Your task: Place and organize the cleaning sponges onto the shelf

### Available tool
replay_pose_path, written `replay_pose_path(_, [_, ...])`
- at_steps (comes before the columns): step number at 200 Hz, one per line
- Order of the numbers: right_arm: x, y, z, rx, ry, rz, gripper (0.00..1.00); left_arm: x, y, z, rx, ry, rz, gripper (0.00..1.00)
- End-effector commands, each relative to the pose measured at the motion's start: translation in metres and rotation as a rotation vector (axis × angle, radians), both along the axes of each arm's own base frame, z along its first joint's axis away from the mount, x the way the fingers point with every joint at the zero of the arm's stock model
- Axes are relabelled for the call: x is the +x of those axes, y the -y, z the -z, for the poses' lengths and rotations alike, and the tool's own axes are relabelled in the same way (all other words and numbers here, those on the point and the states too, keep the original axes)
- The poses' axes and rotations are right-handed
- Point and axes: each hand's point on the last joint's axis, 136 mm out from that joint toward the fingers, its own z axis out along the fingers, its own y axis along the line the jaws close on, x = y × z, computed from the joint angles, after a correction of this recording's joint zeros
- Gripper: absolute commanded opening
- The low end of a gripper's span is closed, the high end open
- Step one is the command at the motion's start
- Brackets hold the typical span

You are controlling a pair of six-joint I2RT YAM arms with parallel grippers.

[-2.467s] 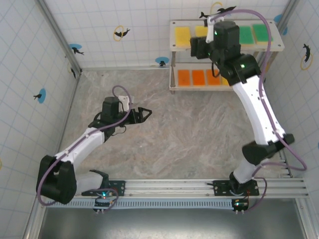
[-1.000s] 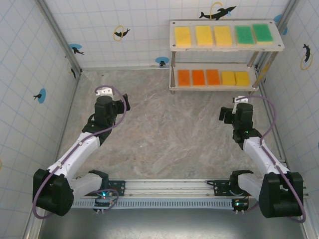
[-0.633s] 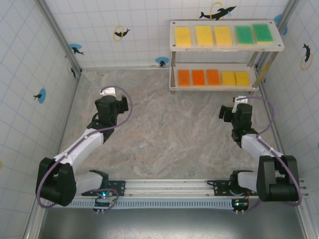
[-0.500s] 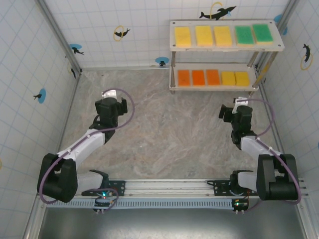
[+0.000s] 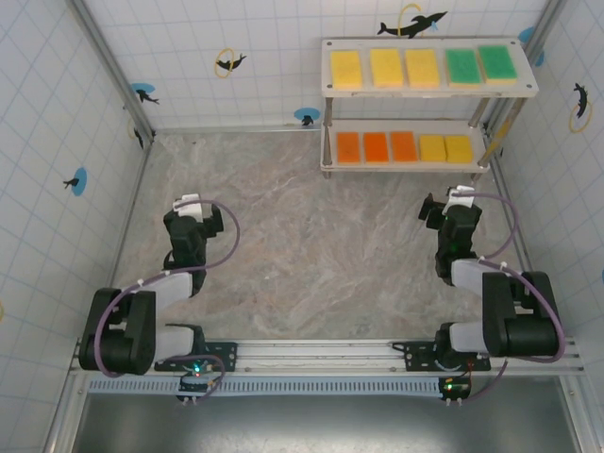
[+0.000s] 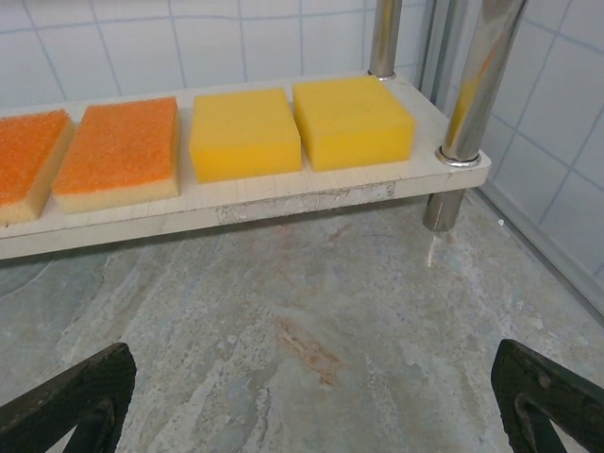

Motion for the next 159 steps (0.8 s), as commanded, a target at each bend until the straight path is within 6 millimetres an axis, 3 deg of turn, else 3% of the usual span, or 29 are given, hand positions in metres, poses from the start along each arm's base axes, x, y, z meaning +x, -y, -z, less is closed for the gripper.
replay_pose_path(1, [0.001, 0.005, -0.005, -0.014, 0.054, 0.033, 0.99, 0.006, 0.005, -0.012, -0.024, 0.1, 0.056, 0.97])
replay_pose_path(28, [-0.002, 0.008, -0.002, -0.012, 0.07, 0.06, 0.99, 0.009, 0.018, -0.009, 0.006, 0.112, 0.164, 0.97])
replay_pose_path(47, [0.001, 0.007, 0.002, -0.015, 0.058, 0.051, 0.99, 0.008, 0.01, 0.004, -0.007, 0.127, 0.13, 0.97])
replay_pose_path(55, [0.002, 0.005, 0.004, -0.018, 0.055, 0.042, 0.99, 0.008, 0.009, -0.002, -0.011, 0.176, 0.123, 0.97])
replay_pose_path(66, [0.004, 0.002, 0.005, -0.025, 0.051, 0.029, 0.99, 0.007, 0.009, 0.007, -0.014, 0.117, 0.131, 0.97])
replay_pose_path(159, [0.006, 0.005, 0.007, 0.001, 0.049, 0.017, 0.99, 0.014, 0.004, 0.008, -0.025, 0.102, 0.11, 0.98])
